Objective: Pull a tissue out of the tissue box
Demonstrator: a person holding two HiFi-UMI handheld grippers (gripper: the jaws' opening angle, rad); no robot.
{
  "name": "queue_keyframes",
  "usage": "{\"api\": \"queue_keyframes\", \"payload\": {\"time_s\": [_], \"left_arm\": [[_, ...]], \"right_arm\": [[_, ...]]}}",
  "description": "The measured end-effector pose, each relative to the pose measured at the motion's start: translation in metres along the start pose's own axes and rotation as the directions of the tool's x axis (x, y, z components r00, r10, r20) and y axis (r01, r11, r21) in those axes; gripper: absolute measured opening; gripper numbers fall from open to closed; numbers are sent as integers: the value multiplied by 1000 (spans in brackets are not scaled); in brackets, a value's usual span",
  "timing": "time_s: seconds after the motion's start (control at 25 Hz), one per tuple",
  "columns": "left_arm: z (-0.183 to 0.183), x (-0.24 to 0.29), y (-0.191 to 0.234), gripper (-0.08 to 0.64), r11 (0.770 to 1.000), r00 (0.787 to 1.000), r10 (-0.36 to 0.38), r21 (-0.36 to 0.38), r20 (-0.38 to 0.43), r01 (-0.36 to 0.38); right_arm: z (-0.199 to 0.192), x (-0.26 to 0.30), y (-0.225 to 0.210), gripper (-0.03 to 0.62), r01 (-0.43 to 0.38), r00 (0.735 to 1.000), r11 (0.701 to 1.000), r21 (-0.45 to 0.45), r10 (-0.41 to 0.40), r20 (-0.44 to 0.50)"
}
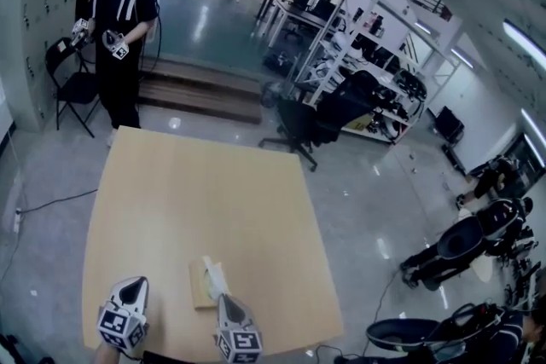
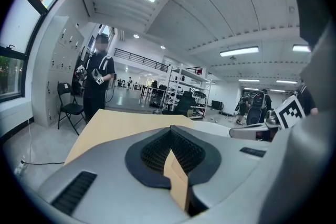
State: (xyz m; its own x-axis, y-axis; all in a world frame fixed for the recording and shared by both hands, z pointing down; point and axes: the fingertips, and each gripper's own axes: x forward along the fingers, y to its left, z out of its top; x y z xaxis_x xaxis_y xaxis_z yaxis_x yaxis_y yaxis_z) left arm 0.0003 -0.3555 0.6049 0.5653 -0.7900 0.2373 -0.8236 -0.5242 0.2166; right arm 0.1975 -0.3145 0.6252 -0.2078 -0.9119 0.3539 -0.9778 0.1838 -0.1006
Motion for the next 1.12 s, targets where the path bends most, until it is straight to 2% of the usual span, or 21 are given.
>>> {"api": "queue_keyframes", "payload": {"time_s": [0.48,0.84,1.12], "left_arm": [[45,-7,-11,8,999,994,-27,44,109,22],[44,-24,-16,7,997,991,-53,63,125,46],[43,-54,-18,8,996,989,-40,88,144,28]], "right_arm": [[46,-16,-2,2,17,991,999,-32,-13,134],[54,-33,11,2,30,985,999,-37,-23,171],[48,-62,25,2,40,982,998,-41,-31,189]]}}
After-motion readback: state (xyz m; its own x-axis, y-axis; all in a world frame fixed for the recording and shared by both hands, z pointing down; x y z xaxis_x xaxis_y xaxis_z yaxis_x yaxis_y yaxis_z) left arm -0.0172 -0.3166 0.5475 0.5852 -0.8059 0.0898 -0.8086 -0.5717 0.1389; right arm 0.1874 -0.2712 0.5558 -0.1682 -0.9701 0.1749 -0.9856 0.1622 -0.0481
